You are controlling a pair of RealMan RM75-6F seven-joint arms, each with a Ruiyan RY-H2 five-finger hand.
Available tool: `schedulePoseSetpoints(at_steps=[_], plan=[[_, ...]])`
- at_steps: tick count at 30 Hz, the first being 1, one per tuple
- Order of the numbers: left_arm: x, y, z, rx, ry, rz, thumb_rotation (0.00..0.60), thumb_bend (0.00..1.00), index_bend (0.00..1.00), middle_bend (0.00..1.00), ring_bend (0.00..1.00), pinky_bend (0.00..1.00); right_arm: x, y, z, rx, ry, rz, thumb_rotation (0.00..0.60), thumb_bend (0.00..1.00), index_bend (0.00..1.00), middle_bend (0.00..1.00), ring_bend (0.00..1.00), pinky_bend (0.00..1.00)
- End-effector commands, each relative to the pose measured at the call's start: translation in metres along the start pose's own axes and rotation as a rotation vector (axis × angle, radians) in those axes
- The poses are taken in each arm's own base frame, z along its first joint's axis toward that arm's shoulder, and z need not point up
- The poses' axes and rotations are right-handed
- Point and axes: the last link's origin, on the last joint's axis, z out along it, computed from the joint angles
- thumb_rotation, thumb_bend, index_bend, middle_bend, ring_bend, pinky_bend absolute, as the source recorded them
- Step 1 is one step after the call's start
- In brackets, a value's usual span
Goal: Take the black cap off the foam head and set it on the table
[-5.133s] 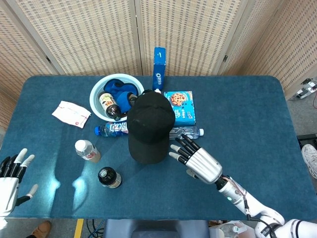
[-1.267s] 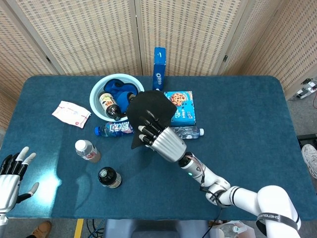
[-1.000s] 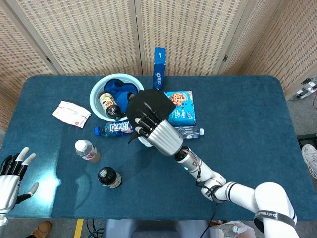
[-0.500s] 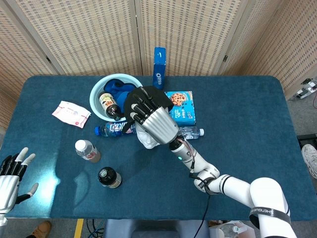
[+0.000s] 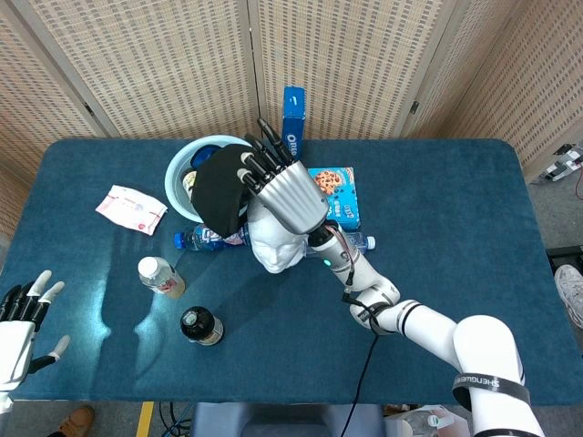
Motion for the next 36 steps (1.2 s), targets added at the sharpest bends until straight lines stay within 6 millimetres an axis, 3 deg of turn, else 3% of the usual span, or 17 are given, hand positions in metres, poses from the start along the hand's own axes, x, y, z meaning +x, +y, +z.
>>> schedulePoseSetpoints(at_steps=[1,9,17,29,32,36], plan=[[0.0,0.0,0.001,0.0,0.002,-0.002,0.6,0.24,0.13,0.0,0.0,0.0,0.004,0.004,0.013,0.001,0.024,-0.026,0.6,0.49,0.81,0.43,0.2,0.0],[0.001,-0.003,0.002,0.007,0.004,-0.003,0.6,0.24,0.13,0.0,0.0,0.0,0.013,-0.003,0.031,0.008,0.105,-0.028,0.6,0.49,0.82,0.43,0.2,0.0],[0.003,-0.004,0.003,0.001,0.007,-0.003,0.6,0.24,0.13,0.0,0.0,0.0,0.03,0.007,0.027,-0.007,0.164,-0.039,0.6,0.5,0.82,0.44,0.21,0.0],[0.003,0.001,0.006,-0.023,0.005,-0.006,0.6,0.24,0.13,0.0,0.0,0.0,0.08,0.057,0.026,-0.083,0.259,-0.099,0.6,0.49,0.82,0.44,0.21,0.0],[0.003,0.001,0.005,-0.024,0.006,-0.007,0.6,0.24,0.13,0.0,0.0,0.0,0.087,0.081,0.029,-0.114,0.241,-0.129,0.6,0.5,0.82,0.44,0.21,0.0],[0.003,0.001,0.002,-0.023,0.004,-0.009,0.6,0.24,0.13,0.0,0.0,0.0,0.092,0.099,0.007,-0.132,0.214,-0.152,0.6,0.49,0.82,0.44,0.21,0.0]])
